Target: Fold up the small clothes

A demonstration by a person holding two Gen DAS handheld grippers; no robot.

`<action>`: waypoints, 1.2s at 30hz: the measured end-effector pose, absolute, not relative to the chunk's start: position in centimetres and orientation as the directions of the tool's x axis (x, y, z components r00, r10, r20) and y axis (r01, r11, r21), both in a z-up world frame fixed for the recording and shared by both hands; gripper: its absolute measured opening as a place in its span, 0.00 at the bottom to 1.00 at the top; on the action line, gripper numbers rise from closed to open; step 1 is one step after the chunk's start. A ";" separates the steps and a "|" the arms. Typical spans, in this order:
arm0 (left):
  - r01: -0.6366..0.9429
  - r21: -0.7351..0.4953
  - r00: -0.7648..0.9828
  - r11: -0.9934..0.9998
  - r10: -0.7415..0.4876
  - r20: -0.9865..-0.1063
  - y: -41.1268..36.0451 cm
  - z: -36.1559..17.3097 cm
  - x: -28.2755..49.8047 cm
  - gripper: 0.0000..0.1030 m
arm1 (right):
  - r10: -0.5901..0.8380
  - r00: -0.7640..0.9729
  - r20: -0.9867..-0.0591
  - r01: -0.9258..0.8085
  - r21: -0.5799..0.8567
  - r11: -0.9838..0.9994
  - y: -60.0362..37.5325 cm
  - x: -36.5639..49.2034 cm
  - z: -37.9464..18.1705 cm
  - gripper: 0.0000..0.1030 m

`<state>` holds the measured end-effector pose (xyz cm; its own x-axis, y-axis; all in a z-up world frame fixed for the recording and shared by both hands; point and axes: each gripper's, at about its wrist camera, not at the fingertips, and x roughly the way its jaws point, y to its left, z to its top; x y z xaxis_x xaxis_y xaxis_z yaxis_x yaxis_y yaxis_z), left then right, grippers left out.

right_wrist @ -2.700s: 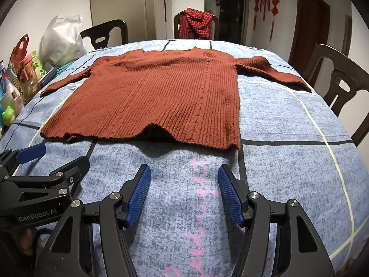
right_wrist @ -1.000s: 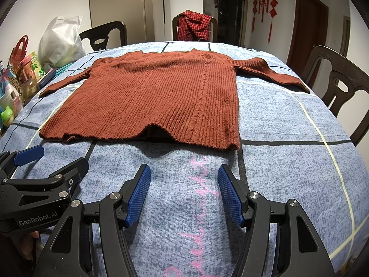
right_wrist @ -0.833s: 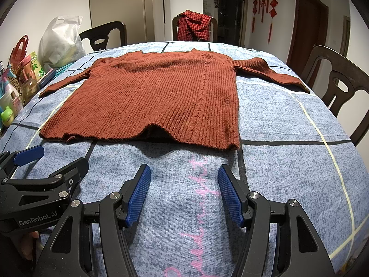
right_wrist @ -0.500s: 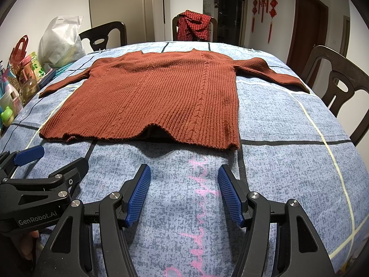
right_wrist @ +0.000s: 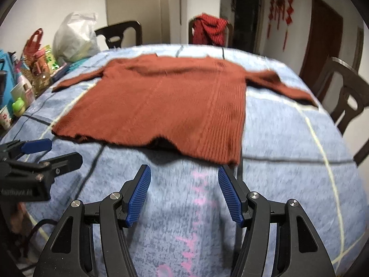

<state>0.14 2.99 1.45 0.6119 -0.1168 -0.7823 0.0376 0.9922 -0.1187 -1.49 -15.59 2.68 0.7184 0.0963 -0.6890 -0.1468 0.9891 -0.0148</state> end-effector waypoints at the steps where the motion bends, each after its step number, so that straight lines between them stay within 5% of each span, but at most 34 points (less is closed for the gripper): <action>1: 0.027 -0.119 0.622 0.993 -0.110 -0.775 3.4 1.7 0.2 0.98 | 0.109 0.727 -0.678 -0.160 -0.013 0.987 -15.5 -1.4 3.1 0.59; 11: -0.096 -0.119 0.694 0.988 -0.019 -0.720 9.3 5.1 1.7 0.98 | 0.216 0.766 -0.605 -0.294 -0.032 0.955 -12.6 2.1 7.3 0.59; 30: -0.181 -0.105 0.700 0.978 0.053 -0.713 14.5 6.2 4.9 0.98 | 0.365 0.681 -0.635 -0.462 0.013 0.887 -5.7 8.9 7.9 0.59; 36: -0.273 0.000 0.704 0.962 0.200 -0.681 17.1 6.9 4.6 0.98 | 0.434 0.652 -0.622 -0.566 -0.018 0.824 -1.8 11.9 8.4 0.59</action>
